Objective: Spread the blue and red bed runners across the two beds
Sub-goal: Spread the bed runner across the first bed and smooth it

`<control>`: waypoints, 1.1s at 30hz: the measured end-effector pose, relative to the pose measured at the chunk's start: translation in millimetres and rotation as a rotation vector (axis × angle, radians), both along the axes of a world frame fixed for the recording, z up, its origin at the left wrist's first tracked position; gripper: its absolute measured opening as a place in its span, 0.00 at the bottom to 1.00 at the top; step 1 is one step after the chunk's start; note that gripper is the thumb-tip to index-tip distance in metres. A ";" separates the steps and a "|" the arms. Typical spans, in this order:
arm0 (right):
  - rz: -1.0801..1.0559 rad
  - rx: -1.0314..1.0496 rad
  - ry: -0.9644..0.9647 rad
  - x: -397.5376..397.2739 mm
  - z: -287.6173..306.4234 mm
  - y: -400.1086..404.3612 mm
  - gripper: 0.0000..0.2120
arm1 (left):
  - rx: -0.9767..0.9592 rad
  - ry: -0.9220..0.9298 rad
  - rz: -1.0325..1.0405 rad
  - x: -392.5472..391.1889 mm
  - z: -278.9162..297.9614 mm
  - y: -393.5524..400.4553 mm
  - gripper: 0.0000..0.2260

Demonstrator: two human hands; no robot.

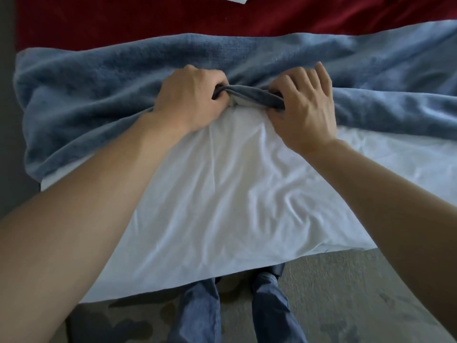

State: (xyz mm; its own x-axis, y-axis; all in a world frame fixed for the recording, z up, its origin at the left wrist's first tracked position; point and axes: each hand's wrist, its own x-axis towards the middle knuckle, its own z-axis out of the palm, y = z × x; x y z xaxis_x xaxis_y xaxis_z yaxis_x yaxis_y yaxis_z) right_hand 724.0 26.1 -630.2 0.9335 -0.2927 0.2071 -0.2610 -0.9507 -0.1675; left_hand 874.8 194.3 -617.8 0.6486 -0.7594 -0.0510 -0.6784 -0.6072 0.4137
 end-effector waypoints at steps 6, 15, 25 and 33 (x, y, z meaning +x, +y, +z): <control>-0.014 0.009 -0.042 -4.3 2.8 2.6 0.09 | -0.032 -0.171 0.026 -19.4 -4.2 -2.2 0.11; -0.025 -0.091 -0.070 -32.6 -3.8 7.2 0.11 | -0.005 -0.312 -0.100 -55.5 -5.7 2.6 0.03; 0.090 -0.041 -0.064 -101.1 -4.9 28.4 0.14 | 0.074 -0.250 -0.035 -143.8 -8.8 42.2 0.04; 0.220 0.034 -0.046 -106.0 14.0 69.4 0.06 | 0.053 -0.315 0.049 -178.2 -4.9 45.8 0.09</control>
State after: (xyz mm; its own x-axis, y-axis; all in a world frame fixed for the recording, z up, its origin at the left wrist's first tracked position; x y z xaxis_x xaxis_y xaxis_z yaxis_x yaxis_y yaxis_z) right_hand 618.0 95.5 -616.1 0.9653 -0.0904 0.2448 -0.0389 -0.9774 -0.2076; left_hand 696.6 240.1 -622.7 0.6743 -0.7287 0.1196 -0.7377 -0.6571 0.1550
